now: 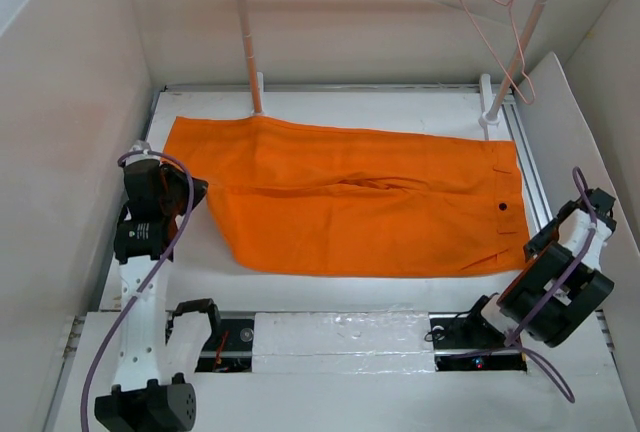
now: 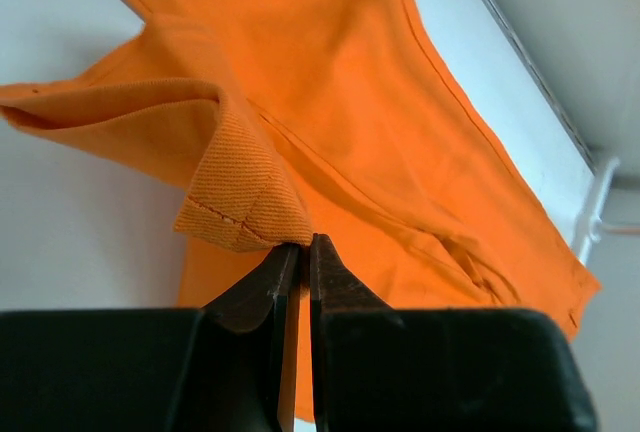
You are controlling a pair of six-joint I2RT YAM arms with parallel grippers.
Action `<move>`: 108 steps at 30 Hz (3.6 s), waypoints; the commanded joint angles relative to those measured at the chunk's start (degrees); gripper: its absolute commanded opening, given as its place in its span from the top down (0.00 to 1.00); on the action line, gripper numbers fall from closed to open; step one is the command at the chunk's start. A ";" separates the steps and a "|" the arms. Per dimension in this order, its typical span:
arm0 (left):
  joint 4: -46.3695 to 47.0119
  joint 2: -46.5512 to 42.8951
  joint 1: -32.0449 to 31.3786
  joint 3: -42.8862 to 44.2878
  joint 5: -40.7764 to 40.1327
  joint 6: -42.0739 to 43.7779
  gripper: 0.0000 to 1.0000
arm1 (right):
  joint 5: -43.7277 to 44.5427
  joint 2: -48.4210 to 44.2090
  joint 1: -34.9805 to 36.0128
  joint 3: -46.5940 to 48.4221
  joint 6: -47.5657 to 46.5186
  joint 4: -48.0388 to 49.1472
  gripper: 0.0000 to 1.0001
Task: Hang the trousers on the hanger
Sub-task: Fold the trousers at the center of the board.
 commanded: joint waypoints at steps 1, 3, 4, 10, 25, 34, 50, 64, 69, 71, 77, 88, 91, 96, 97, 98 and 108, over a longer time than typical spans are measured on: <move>0.28 1.45 -0.26 5.06 -8.11 2.07 1.00 | 2.28 1.95 -0.28 0.13 3.40 1.51 0.42; -0.52 3.38 -0.26 8.67 -10.79 2.69 1.00 | 1.39 3.19 0.25 -0.40 4.54 3.44 0.42; -0.26 3.83 -0.26 9.20 -10.88 2.60 1.00 | 0.96 3.36 1.04 -0.58 4.81 4.06 0.42; 2.91 4.71 0.27 5.35 -7.37 1.81 1.00 | -1.42 9.32 1.83 -2.59 5.60 9.68 0.43; 6.60 7.87 2.21 3.85 -11.49 0.76 1.00 | 2.17 9.87 11.41 -1.81 12.10 11.80 0.65; 9.59 8.93 2.21 -0.11 -11.49 0.75 1.00 | 2.09 9.96 17.82 -1.81 18.52 10.75 1.00; 6.61 16.13 2.73 17.19 -21.68 0.75 1.00 | 10.27 -16.24 16.69 16.81 -3.62 -3.05 1.00; 5.73 30.45 2.73 19.48 -38.10 2.43 1.00 | 1.74 16.50 19.84 39.04 -3.98 7.32 1.00; -0.17 35.99 2.73 28.88 -42.52 3.56 1.00 | -0.01 28.57 20.55 49.68 -4.07 10.12 1.00; 0.27 38.88 2.73 32.82 -42.52 4.89 1.00 | -1.59 33.91 21.16 54.23 -3.98 11.71 1.00; -2.27 60.98 2.03 51.95 -40.67 5.15 1.00 | -4.14 47.38 21.17 69.10 -3.54 10.31 1.00; -10.36 84.36 1.50 77.61 -32.92 8.40 0.01 | -12.66 58.75 21.70 81.88 -3.71 10.82 0.22; -6.78 75.05 2.02 66.37 -34.53 9.45 0.01 | -12.32 51.64 21.70 71.52 -4.59 15.64 0.22; 6.41 59.74 5.71 40.52 -23.83 7.53 0.19 | -11.53 37.33 21.08 50.98 -4.68 21.73 0.29; 7.21 59.12 6.42 38.23 -19.10 6.83 0.22 | -11.35 35.55 21.08 48.75 -4.77 22.95 0.33; 8.00 59.29 8.60 35.68 -16.79 5.78 0.26 | -11.61 33.97 21.08 46.21 -4.86 23.92 0.45; 19.43 64.47 14.07 30.65 6.42 3.04 0.42 | -17.94 18.14 22.74 25.89 -2.84 31.14 1.00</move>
